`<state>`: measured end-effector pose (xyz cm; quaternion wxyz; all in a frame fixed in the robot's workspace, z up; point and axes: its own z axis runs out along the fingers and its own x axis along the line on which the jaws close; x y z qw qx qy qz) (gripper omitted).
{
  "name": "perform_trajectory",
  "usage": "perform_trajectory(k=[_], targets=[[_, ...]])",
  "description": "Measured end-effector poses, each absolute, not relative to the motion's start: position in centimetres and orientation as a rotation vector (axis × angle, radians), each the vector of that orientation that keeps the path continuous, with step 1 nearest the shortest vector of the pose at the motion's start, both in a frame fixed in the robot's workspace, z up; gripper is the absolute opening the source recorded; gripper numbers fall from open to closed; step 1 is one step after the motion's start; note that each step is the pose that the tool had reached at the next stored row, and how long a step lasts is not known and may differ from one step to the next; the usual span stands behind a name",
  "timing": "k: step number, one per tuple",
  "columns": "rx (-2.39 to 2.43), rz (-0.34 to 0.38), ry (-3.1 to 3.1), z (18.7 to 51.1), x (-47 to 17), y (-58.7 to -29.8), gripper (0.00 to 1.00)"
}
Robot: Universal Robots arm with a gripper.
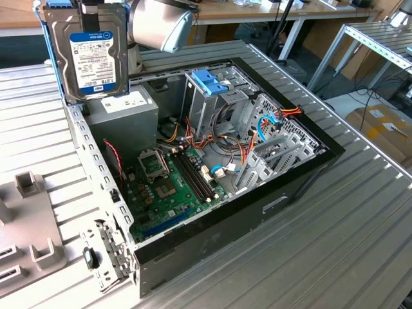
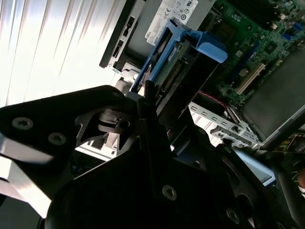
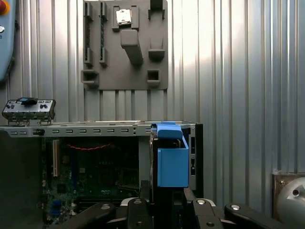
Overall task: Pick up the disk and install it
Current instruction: 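Pick up the disk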
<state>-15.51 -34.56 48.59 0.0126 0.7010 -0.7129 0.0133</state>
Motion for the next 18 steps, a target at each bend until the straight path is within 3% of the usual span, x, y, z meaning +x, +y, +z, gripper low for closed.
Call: perform_trajectory(k=[18], targets=[[2.185, 0.042, -2.222, 48.6, -12.7, -34.5, 0.35]])
